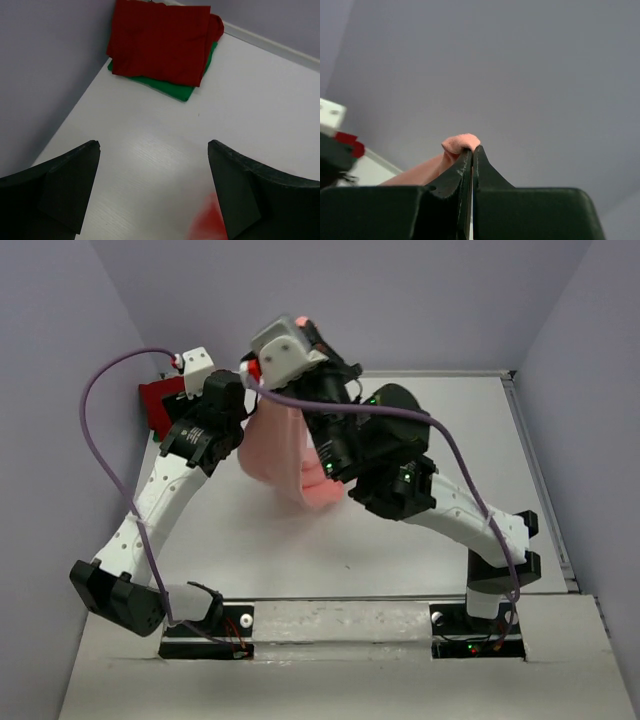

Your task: Fold and stack the t-shirts

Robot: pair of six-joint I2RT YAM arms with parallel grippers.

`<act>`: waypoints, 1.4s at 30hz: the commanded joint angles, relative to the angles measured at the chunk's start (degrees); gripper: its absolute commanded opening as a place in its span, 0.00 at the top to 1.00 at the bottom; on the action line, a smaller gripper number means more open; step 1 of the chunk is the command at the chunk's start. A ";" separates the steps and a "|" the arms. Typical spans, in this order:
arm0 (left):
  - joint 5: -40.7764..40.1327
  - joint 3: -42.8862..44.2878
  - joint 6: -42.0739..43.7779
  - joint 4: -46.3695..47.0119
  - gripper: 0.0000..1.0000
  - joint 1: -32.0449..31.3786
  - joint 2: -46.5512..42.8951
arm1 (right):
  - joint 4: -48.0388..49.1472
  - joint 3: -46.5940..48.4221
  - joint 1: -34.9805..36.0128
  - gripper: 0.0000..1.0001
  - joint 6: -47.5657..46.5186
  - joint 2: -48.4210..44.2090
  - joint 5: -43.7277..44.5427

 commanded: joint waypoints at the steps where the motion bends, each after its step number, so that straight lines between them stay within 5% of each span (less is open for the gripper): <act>1: -4.82 4.87 -1.71 -1.65 0.01 1.26 0.46 | 14.38 2.66 -3.73 1.00 -13.05 -4.57 5.76; 8: -2.02 8.13 -1.28 -1.58 0.01 4.68 6.44 | 13.34 -0.86 -9.26 1.00 -10.77 -7.55 4.79; 13: -2.80 18.92 -1.19 -5.97 0.01 12.42 13.30 | 11.48 -1.47 -9.97 1.00 -8.57 -8.26 3.91; 19: -3.94 25.27 3.03 -5.71 0.01 19.01 10.42 | 11.04 -0.86 -9.97 1.00 -8.31 -7.65 3.65; 25: -3.76 20.71 4.88 -2.81 0.01 21.30 3.39 | 6.91 1.42 -6.39 1.00 -5.31 -3.78 2.68; 42: -3.41 16.57 5.85 -1.14 0.01 21.66 1.88 | 16.13 2.92 8.57 1.00 -15.25 -0.08 2.24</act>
